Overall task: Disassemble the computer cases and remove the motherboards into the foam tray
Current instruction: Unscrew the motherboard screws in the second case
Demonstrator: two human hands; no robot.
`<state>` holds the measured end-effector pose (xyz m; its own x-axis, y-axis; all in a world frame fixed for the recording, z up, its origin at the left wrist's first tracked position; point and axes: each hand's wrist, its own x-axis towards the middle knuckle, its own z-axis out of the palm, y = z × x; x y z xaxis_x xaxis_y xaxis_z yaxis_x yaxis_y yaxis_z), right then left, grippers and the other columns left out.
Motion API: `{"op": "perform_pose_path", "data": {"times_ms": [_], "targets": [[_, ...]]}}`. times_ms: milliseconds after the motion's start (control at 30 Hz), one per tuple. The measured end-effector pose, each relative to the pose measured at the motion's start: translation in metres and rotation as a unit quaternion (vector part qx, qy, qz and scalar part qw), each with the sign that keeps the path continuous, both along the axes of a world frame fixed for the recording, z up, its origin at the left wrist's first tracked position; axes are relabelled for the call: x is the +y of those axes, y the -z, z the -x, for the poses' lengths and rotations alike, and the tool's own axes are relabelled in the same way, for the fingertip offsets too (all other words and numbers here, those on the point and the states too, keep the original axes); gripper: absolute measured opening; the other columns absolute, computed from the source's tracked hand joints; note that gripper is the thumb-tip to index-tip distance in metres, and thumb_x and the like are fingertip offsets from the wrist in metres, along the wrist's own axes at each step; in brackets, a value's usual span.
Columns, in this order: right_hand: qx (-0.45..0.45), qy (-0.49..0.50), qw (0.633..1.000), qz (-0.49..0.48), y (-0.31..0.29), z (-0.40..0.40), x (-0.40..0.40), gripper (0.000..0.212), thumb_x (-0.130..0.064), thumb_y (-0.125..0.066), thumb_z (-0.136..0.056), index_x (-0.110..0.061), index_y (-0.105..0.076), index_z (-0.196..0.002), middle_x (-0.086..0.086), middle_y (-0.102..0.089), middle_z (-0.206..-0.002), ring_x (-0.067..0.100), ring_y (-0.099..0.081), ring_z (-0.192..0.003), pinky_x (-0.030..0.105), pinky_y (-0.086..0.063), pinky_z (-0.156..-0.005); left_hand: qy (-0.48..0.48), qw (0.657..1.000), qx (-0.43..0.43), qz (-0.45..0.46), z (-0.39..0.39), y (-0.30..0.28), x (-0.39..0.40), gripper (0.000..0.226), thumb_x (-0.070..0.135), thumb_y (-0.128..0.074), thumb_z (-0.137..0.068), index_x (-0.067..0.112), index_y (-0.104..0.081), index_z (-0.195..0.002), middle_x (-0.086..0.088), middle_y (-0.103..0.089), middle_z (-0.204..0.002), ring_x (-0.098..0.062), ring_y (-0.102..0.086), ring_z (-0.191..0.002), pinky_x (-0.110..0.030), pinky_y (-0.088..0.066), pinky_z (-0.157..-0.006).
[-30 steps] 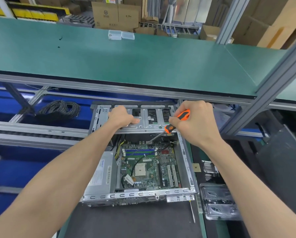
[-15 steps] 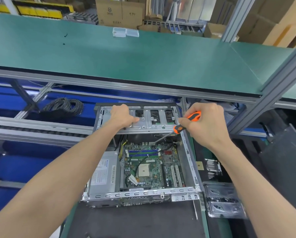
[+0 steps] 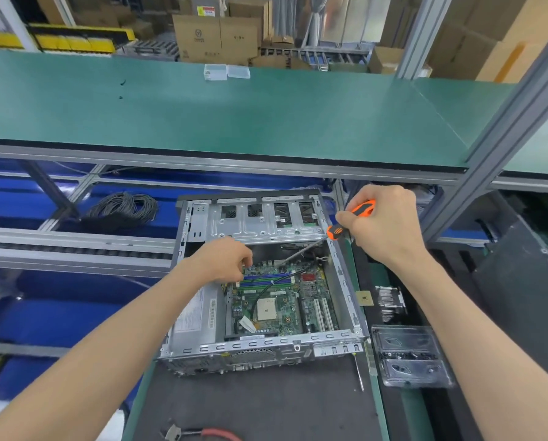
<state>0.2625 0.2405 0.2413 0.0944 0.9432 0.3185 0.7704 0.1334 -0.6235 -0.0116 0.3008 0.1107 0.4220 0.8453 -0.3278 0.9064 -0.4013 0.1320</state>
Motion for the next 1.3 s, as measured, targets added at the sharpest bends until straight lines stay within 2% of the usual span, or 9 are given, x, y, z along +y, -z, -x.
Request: {"op": "perform_pose_path", "data": {"times_ms": [167, 367, 467, 600, 700, 800, 1000, 1133, 1300], "targets": [[0.020, 0.006, 1.000, 0.008, 0.011, 0.008, -0.001, 0.019, -0.024, -0.076, -0.077, -0.024, -0.063, -0.064, -0.001, -0.060, -0.060, 0.034, -0.059, -0.079, 0.040, -0.050, -0.073, 0.013, 0.997, 0.016, 0.073, -0.013, 0.007, 0.008, 0.042, 0.035, -0.083, -0.079, 0.019, -0.070, -0.116, 0.005, -0.070, -0.100, -0.014, -0.066, -0.087, -0.031, -0.056, -0.079], [0.052, 0.020, 0.998, 0.017, 0.009, 0.000, 0.001, 0.016, -0.023, -0.078, -0.077, -0.019, -0.067, -0.066, 0.007, -0.063, -0.056, 0.035, -0.064, -0.072, 0.048, -0.054, -0.073, -0.031, 0.994, -0.075, 0.078, -0.005, 0.024, 0.008, 0.017, 0.011, -0.085, -0.078, 0.011, -0.075, -0.092, 0.006, -0.070, -0.076, -0.001, -0.063, -0.068, -0.025, -0.056, -0.079], [0.053, 0.019, 0.998, 0.016, 0.009, -0.007, 0.002, 0.016, -0.022, -0.078, -0.077, -0.017, -0.067, -0.067, 0.007, -0.064, -0.056, 0.034, -0.064, -0.065, 0.049, -0.056, -0.070, -0.056, 0.993, -0.074, 0.074, -0.006, 0.027, 0.008, 0.016, 0.008, -0.083, -0.079, 0.011, -0.076, -0.092, 0.007, -0.069, -0.075, -0.004, -0.066, -0.072, -0.027, -0.057, -0.080], [0.029, 0.010, 0.999, 0.018, 0.018, 0.001, 0.004, 0.015, -0.022, -0.076, -0.077, -0.018, -0.067, -0.066, 0.003, -0.063, -0.059, 0.033, -0.063, -0.071, 0.046, -0.054, -0.071, -0.097, 0.991, -0.042, 0.082, -0.001, 0.026, 0.010, 0.014, 0.001, -0.069, -0.086, 0.013, -0.078, -0.086, 0.005, -0.072, -0.083, -0.013, -0.069, -0.085, -0.038, -0.059, -0.086], [0.001, -0.014, 1.000, 0.019, 0.030, 0.013, 0.002, 0.013, -0.021, -0.075, -0.078, -0.016, -0.067, -0.068, -0.001, -0.061, -0.060, 0.028, -0.060, -0.068, 0.037, -0.051, -0.066, -0.127, 0.986, -0.042, 0.095, 0.006, 0.022, 0.009, 0.026, 0.002, -0.052, -0.091, 0.007, -0.077, -0.094, -0.006, -0.074, -0.101, -0.024, -0.068, -0.098, -0.044, -0.057, -0.090], [-0.012, -0.027, 0.999, 0.035, 0.042, 0.022, 0.001, 0.014, -0.024, -0.073, -0.081, -0.019, -0.065, -0.071, -0.001, -0.060, -0.064, 0.034, -0.059, -0.078, 0.042, -0.051, -0.075, -0.166, 0.977, -0.079, 0.105, 0.009, 0.021, 0.005, 0.033, 0.001, -0.045, -0.092, 0.004, -0.075, -0.105, -0.010, -0.073, -0.109, -0.025, -0.067, -0.104, -0.042, -0.055, -0.094], [-0.009, -0.032, 0.998, 0.045, 0.053, 0.030, 0.002, 0.013, -0.025, -0.072, -0.083, -0.018, -0.066, -0.074, 0.001, -0.063, -0.067, 0.028, -0.061, -0.078, 0.037, -0.052, -0.070, -0.205, 0.970, -0.107, 0.077, 0.013, 0.021, -0.002, 0.032, 0.005, -0.047, -0.093, 0.004, -0.075, -0.107, -0.011, -0.068, -0.122, -0.028, -0.063, -0.111, -0.043, -0.053, -0.098], [-0.010, -0.028, 0.998, 0.050, 0.054, 0.030, 0.002, 0.013, -0.026, -0.072, -0.083, -0.018, -0.067, -0.074, 0.003, -0.064, -0.069, 0.031, -0.060, -0.082, 0.042, -0.053, -0.075, -0.207, 0.969, -0.112, 0.073, 0.014, 0.022, -0.004, 0.032, 0.004, -0.047, -0.092, 0.003, -0.075, -0.106, -0.011, -0.069, -0.122, -0.028, -0.063, -0.111, -0.042, -0.053, -0.097], [0.002, -0.009, 0.999, 0.048, 0.047, 0.021, 0.001, 0.013, -0.024, -0.073, -0.081, -0.020, -0.066, -0.071, -0.006, -0.060, -0.065, 0.033, -0.060, -0.083, 0.041, -0.050, -0.079, -0.155, 0.979, -0.097, 0.090, 0.010, 0.020, -0.002, 0.040, -0.003, -0.052, -0.086, 0.010, -0.073, -0.117, -0.004, -0.069, -0.124, -0.019, -0.062, -0.110, -0.030, -0.053, -0.094]]}}
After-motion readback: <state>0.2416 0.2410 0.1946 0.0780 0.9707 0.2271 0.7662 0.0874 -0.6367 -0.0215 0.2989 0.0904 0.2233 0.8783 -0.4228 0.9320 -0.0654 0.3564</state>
